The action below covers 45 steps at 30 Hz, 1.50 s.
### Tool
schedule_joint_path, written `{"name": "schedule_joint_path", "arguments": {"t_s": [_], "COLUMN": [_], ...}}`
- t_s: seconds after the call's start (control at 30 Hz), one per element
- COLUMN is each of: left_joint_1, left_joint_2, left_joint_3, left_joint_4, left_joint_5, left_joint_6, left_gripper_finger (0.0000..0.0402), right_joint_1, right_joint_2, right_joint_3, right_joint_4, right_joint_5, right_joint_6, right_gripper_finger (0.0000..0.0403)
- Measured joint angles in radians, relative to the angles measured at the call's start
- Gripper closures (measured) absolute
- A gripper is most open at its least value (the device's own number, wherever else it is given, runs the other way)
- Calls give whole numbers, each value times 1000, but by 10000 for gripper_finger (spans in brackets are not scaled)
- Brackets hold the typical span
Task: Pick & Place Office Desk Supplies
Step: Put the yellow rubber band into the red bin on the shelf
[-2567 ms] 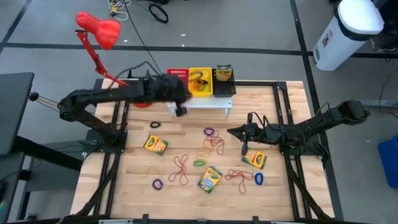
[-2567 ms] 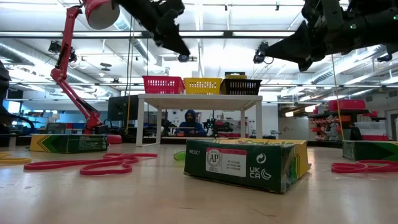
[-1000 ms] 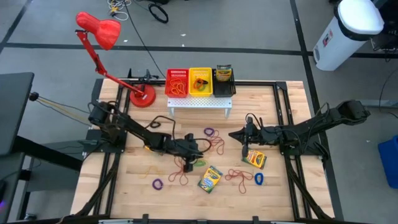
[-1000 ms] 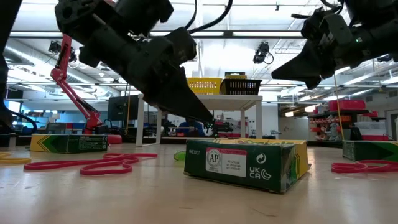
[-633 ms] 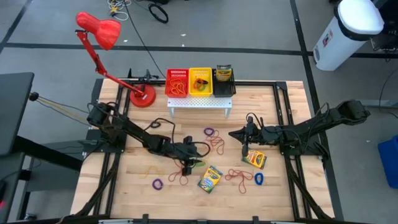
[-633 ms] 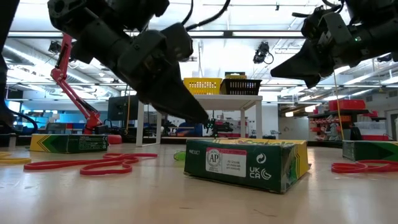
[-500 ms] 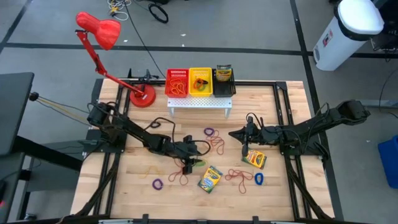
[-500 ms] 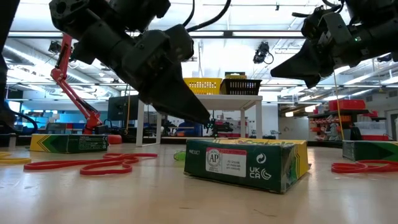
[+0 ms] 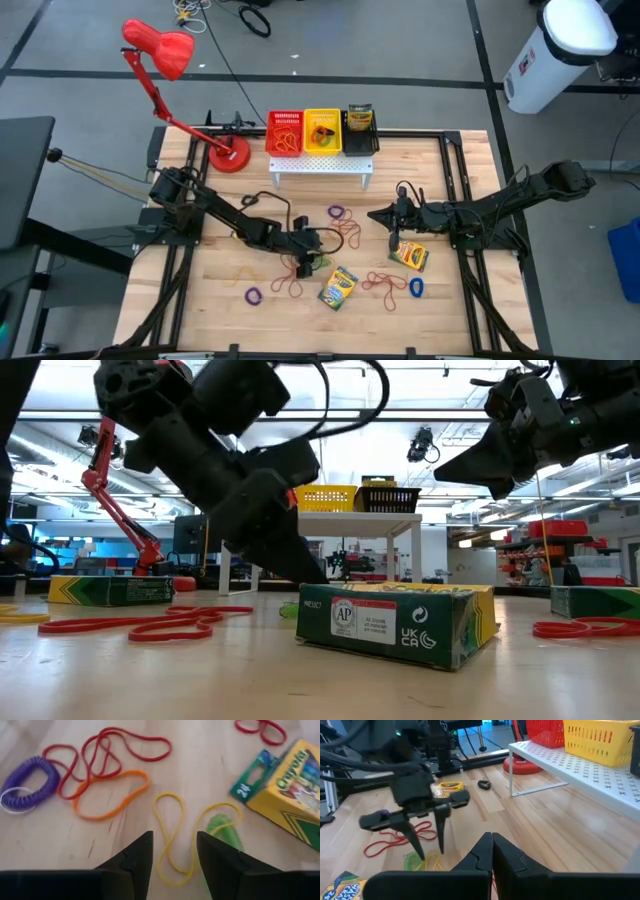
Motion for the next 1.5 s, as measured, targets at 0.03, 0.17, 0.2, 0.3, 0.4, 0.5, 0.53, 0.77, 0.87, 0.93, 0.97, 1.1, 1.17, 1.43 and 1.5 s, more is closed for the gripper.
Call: {"name": "schedule_joint_path", "arguments": {"t_s": [0.03, 0.17, 0.2, 0.3, 0.4, 0.5, 0.53, 0.77, 0.87, 0.93, 0.97, 1.1, 1.17, 1.43, 1.5], "left_joint_1": [7, 30, 32, 37, 32, 18, 16, 14, 13, 12, 11, 1, -5, -11, -10], "left_joint_2": [0, 0, 0, 0, 0, -1, -2, -6, -9, -15, -25, -106, -167, -461, -530], "left_joint_3": [0, 1, 1, 1, 2, 2, 2, 5, 28, 53, 68, 127, 136, 137, 137], "left_joint_4": [-2, -26, -37, -59, -85, -103, -106, -144, -186, -241, -283, -430, -493, -587, -583], "left_joint_5": [15, 63, 63, 77, 88, 55, 54, 51, 51, 43, 40, -10, -36, -113, -137], "left_joint_6": [-10, -29, -30, -33, -19, -8, -7, 9, 35, 55, 67, 88, 87, 61, 59], "left_gripper_finger": [246, 253, 255, 267, 281, 285, 286, 318, 357, 384, 392, 395, 396, 397, 396], "right_joint_1": [0, 0, 0, 0, 0, 0, 0, 0, 0, 0, 0, 0, 0, 0, 0], "right_joint_2": [0, 0, 0, 0, 0, 0, 0, 0, 0, 0, 0, 0, 0, 0, 0], "right_joint_3": [0, 0, 0, 0, 0, 0, 0, 0, 0, 0, 0, 0, 0, 0, 0], "right_joint_4": [3, 8, 8, 8, 13, 16, 16, 26, 35, 32, 32, 32, 28, 29, 30], "right_joint_5": [0, 0, 0, 0, 0, 0, 0, 0, 0, 0, 0, 0, 0, -1, -1], "right_joint_6": [0, 0, 0, 0, 0, 0, 0, 0, 0, 0, 0, 0, 0, 0, 0], "right_gripper_finger": [397, 397, 397, 397, 397, 397, 397, 397, 397, 397, 397, 397, 397, 397, 397]}}
